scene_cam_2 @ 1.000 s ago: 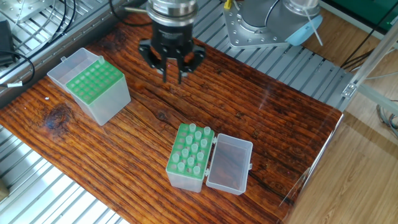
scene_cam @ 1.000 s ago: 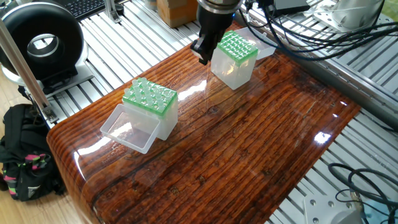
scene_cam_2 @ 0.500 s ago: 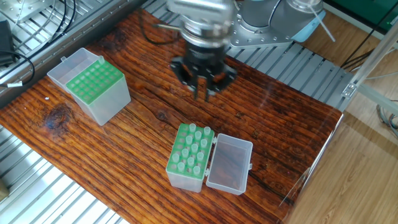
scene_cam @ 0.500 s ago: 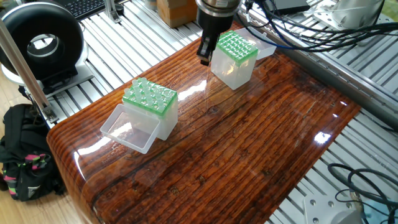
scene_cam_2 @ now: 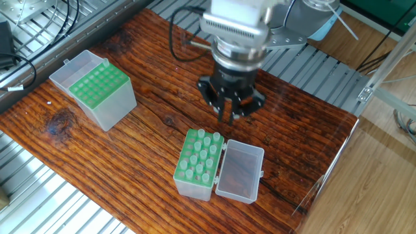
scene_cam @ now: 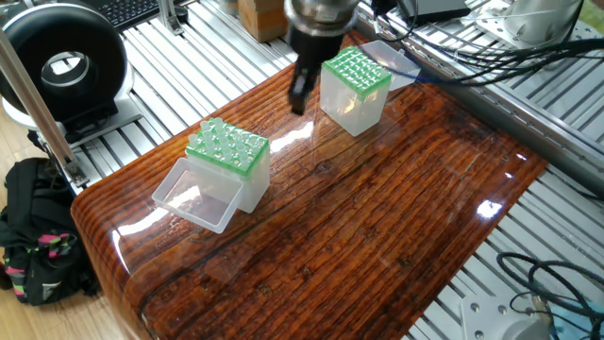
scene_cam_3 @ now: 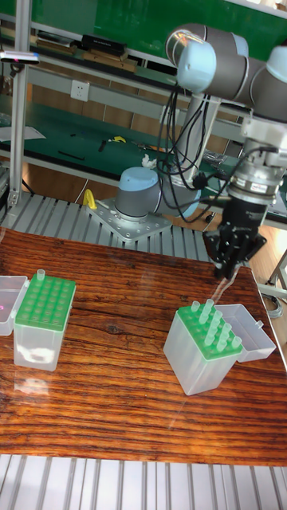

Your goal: Transfer all large pipette tips from one holder to another

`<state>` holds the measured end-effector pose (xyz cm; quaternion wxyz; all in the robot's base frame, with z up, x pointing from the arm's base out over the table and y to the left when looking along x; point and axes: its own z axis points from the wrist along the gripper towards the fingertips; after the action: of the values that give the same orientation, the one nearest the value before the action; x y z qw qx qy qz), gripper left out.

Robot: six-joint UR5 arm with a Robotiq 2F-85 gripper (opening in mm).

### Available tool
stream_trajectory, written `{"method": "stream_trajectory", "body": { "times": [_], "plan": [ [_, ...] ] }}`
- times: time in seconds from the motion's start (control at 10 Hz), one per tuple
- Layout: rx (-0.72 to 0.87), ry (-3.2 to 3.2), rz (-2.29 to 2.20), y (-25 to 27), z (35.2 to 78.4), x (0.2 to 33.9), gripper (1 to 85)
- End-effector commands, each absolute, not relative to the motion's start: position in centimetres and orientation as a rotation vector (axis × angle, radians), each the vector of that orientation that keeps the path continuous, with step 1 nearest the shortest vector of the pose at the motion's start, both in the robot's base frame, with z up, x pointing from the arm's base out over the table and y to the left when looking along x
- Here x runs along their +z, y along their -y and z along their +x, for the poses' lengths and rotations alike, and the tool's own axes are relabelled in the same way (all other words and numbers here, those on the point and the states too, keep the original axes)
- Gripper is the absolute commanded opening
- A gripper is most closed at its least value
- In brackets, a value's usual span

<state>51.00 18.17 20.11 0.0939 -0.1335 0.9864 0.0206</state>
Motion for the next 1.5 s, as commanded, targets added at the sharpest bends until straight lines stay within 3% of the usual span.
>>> {"method": "stream_trajectory", "body": {
  "times": [0.0,0.3,0.6,1.4],
  "plan": [
    [0.093,-2.922,-0.309,-19.8,51.7,18.3,25.7],
    [0.015,-2.929,-0.312,-18.2,51.9,17.2,26.3],
    [-0.012,-2.908,-0.333,-17.6,52.5,17.5,33.7],
    [-0.026,-2.930,-0.326,-17.5,52.7,16.7,33.7]
  ]
}}
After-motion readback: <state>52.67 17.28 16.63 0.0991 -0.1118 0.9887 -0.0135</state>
